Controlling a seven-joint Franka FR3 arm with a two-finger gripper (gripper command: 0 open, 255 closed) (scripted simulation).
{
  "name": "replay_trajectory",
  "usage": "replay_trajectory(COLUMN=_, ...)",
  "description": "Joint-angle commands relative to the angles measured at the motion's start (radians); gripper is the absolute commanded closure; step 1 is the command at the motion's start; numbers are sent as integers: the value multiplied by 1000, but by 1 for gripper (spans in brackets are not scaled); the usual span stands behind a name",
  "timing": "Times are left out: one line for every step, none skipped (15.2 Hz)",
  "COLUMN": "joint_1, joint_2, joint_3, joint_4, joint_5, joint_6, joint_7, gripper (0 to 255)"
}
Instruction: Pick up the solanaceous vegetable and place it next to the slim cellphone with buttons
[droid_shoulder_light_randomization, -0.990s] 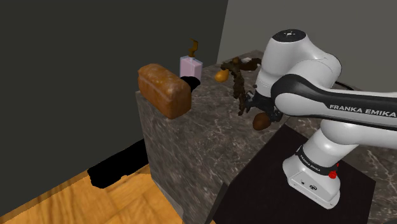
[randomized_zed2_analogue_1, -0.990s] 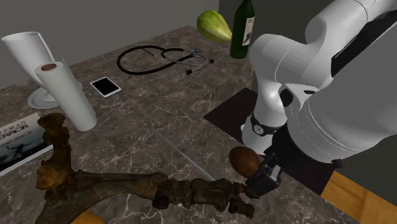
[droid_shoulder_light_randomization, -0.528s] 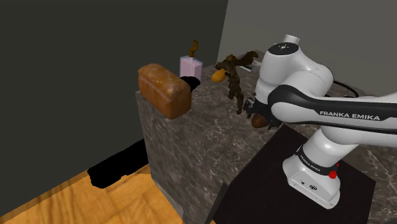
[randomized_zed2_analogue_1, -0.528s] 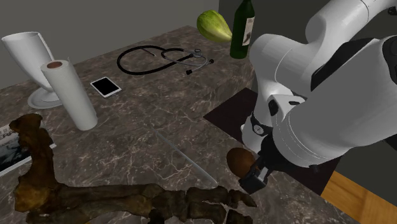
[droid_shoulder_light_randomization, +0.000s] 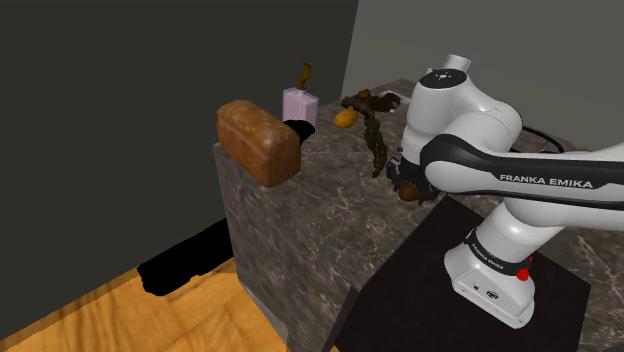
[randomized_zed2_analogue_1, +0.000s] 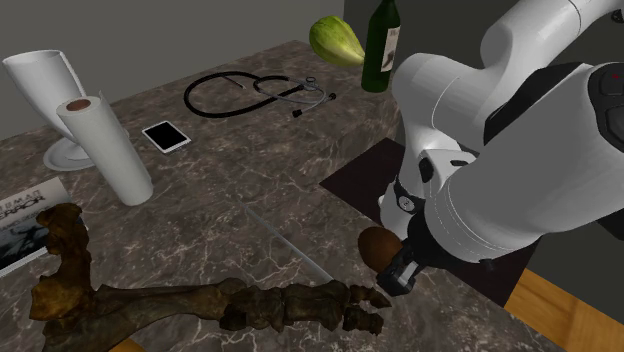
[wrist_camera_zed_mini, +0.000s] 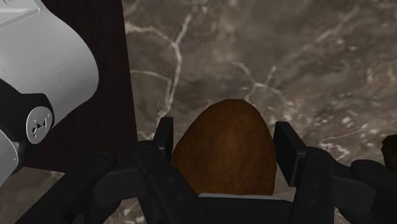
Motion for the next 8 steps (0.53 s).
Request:
replay_trajectory(joint_1=0, joint_2=0, joint_3=0, joint_4=0, joint_5=0, joint_6=0, joint_7=0, gripper=255)
replay_trajectory(joint_1=0, joint_2=0, joint_3=0, joint_4=0, joint_5=0, joint_6=0, joint_7=0, gripper=255)
replay_trajectory(joint_1=0, joint_2=0, joint_3=0, joint_4=0, joint_5=0, joint_6=0, joint_7=0, gripper=255)
replay_trajectory(joint_1=0, joint_2=0, joint_3=0, joint_4=0, joint_5=0, joint_6=0, joint_7=0, gripper=255)
replay_trajectory(joint_1=0, joint_2=0, joint_3=0, joint_4=0, joint_5=0, joint_6=0, joint_7=0, gripper=255)
replay_trajectory(joint_1=0, joint_2=0, joint_3=0, joint_4=0, joint_5=0, joint_6=0, joint_7=0, gripper=255)
replay_trajectory(joint_1=0, joint_2=-12, joint_3=-13, joint_4=7, joint_5=-11, joint_6=-18, joint_7=-3, gripper=255)
replay_trajectory(joint_1=-1, joint_2=-24, joint_3=-26, joint_4=14, joint_5=-21, joint_6=-36, joint_7=-6, gripper=255)
